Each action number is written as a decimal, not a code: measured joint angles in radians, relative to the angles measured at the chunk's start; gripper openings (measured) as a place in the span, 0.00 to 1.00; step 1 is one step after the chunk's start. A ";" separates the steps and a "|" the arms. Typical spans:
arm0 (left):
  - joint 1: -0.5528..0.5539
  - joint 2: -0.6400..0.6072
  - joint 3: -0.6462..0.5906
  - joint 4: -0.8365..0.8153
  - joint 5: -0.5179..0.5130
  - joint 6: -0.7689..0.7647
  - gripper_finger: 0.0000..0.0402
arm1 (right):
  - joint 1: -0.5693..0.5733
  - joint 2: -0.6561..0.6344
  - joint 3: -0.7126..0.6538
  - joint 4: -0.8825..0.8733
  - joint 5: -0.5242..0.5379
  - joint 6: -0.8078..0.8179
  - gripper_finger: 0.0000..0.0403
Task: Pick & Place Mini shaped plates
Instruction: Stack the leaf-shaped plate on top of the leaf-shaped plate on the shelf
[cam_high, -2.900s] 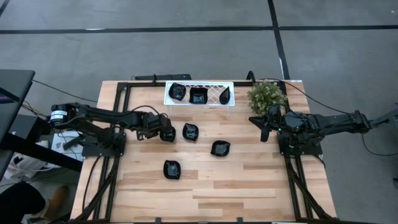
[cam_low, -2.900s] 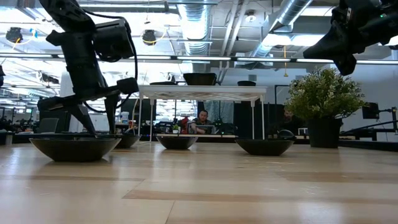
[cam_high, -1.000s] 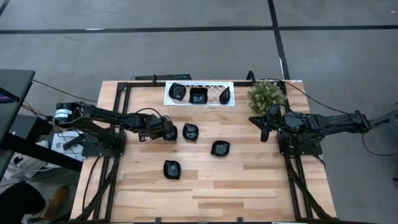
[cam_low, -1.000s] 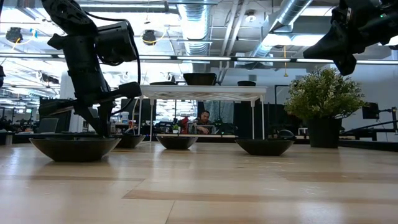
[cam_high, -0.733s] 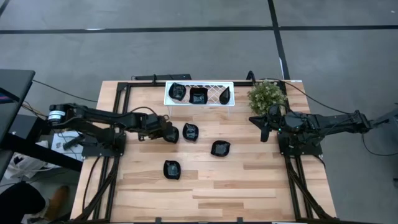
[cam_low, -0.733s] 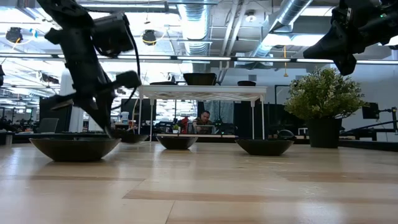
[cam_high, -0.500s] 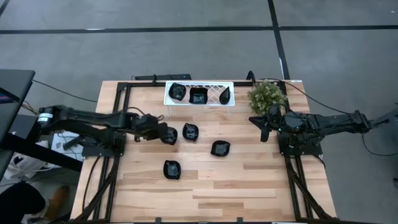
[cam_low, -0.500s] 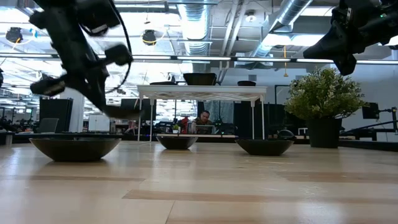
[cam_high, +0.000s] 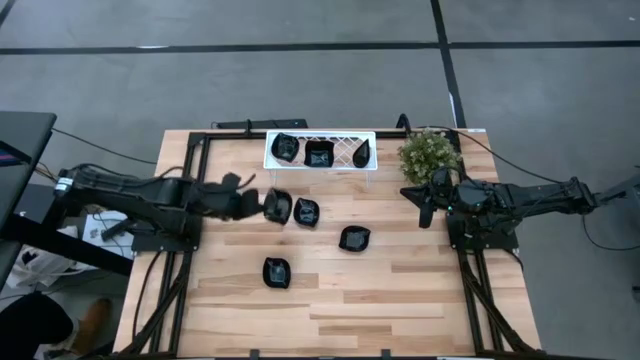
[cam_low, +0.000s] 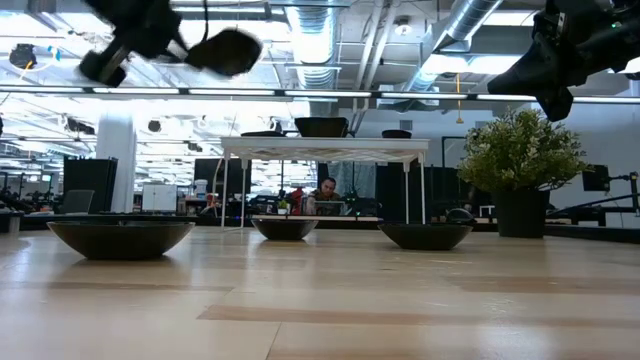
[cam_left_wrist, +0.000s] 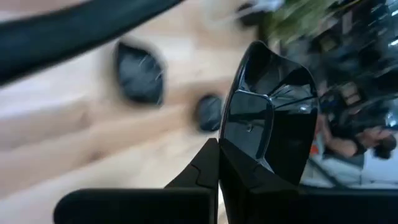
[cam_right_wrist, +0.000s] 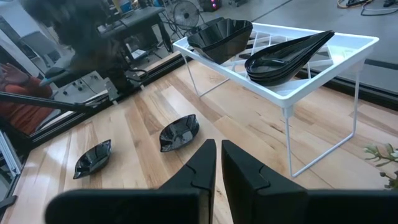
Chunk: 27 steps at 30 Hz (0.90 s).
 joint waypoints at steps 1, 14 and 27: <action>0.010 0.006 0.026 0.001 -0.020 0.023 0.01 | 0.000 0.000 0.000 0.000 0.000 0.000 0.05; 0.409 0.131 0.259 -0.004 0.088 0.391 0.01 | 0.000 0.000 0.000 0.000 0.000 0.000 0.05; 0.709 0.341 0.439 -0.233 0.315 0.648 0.01 | 0.000 0.000 0.000 0.000 0.000 0.000 0.05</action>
